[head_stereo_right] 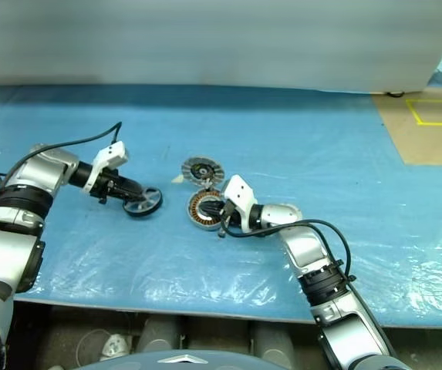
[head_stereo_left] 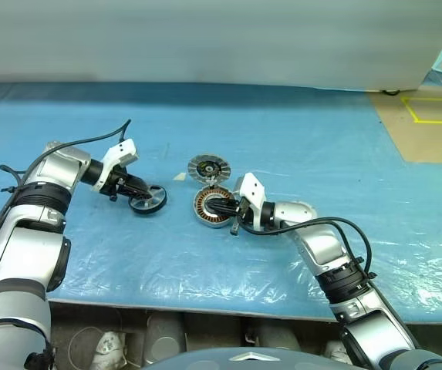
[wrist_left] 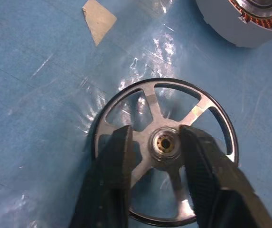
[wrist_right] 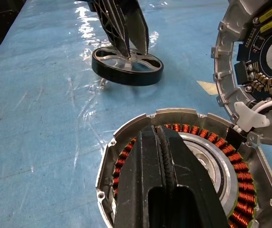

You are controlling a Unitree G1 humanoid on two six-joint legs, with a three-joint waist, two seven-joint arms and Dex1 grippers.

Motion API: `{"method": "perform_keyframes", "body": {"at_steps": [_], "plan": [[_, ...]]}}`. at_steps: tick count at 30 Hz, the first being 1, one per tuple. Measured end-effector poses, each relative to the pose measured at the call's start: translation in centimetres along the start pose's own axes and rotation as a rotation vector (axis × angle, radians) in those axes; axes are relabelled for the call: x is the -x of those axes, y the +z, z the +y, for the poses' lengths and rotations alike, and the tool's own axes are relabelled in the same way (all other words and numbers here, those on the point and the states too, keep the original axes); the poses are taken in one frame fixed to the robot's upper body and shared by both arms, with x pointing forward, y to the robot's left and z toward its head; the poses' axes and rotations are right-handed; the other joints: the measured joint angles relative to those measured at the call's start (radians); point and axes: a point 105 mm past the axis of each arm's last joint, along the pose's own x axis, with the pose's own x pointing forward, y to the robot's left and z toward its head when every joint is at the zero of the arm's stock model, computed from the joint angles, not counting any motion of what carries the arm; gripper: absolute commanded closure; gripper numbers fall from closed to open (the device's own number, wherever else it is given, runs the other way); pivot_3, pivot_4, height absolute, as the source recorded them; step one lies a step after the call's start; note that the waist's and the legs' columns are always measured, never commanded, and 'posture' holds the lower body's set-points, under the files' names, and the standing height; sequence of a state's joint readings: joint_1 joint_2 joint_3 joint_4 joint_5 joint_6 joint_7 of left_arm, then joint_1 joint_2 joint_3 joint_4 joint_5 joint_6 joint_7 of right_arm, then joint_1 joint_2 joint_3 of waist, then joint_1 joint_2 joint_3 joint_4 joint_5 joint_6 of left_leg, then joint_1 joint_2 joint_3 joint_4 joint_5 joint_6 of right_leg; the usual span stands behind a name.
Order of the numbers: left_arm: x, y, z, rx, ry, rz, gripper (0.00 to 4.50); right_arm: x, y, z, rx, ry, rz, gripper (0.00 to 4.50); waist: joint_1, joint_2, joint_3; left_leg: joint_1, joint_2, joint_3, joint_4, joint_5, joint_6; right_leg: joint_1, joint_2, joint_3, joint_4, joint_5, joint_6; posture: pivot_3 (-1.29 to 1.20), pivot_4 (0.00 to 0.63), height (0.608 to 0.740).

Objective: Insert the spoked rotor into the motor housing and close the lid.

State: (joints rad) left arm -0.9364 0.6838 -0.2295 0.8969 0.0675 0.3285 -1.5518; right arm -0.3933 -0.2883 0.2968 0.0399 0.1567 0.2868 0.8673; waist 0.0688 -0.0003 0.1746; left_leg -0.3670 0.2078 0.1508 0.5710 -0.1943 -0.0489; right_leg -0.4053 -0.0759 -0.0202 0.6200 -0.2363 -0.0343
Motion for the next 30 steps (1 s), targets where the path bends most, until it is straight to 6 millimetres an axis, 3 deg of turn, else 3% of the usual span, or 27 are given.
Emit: {"method": "perform_keyframes", "body": {"at_steps": [1, 2, 14, 21, 24, 30], "plan": [[0.0, 0.0, -0.1, 0.006, -0.009, 0.001, 4.06, 0.0, 0.0, 0.0, 0.001, -0.001, -0.001, 4.50, 0.000, 0.000, 0.000, 0.001, 0.000, 0.000, 0.000, 0.000, 0.000, 0.000, 0.000, 0.000, 0.000, 0.000, 0.000, 0.00, 0.150, 0.740], [0.0, 0.0, -0.1, 0.008, -0.010, 0.001, 4.13, 0.0, 0.0, 0.0, 0.002, -0.001, -0.002, 4.50, 0.000, 0.000, 0.000, 0.001, 0.000, 0.000, 0.000, 0.000, 0.000, 0.000, 0.000, 0.000, 0.000, 0.000, 0.000, 0.00, 0.150, 0.740], [0.1, -0.2, -0.2, -0.015, -0.009, 0.003, 4.13, 0.0, -0.2, -0.2, 0.000, -0.010, -0.001, 4.50, -0.002, 0.001, 0.000, 0.001, 0.000, 0.000, -0.001, 0.000, 0.000, 0.000, 0.000, 0.001, -0.001, 0.000, 0.000, 0.00, 0.150, 0.740], [0.6, -0.3, -0.2, -0.014, -0.010, 0.006, 1.81, -0.1, -0.1, -0.3, 0.008, -0.012, -0.004, 4.50, -0.001, 0.001, 0.000, 0.000, 0.000, 0.000, -0.002, 0.000, 0.000, 0.000, 0.000, 0.000, -0.002, 0.000, 0.000, 0.00, 0.150, 0.740], [0.1, -1.4, -0.4, 0.020, -0.024, 0.021, 1.81, -0.1, -0.2, -0.4, 0.011, -0.013, -0.004, 4.50, -0.001, 0.000, 0.000, -0.002, 0.000, 0.000, -0.002, 0.000, 0.000, -0.001, 0.000, 0.000, -0.002, 0.000, 0.000, 0.00, 0.150, 0.740], [0.2, -1.3, -0.4, 0.059, -0.024, 0.020, 1.81, -0.1, -0.6, -0.5, 0.010, -0.014, 0.011, 4.50, 0.001, -0.001, 0.001, -0.003, 0.000, 0.000, -0.002, 0.000, 0.000, -0.001, 0.000, -0.001, -0.003, 0.000, 0.000, 0.00, 0.150, 0.740]]}}
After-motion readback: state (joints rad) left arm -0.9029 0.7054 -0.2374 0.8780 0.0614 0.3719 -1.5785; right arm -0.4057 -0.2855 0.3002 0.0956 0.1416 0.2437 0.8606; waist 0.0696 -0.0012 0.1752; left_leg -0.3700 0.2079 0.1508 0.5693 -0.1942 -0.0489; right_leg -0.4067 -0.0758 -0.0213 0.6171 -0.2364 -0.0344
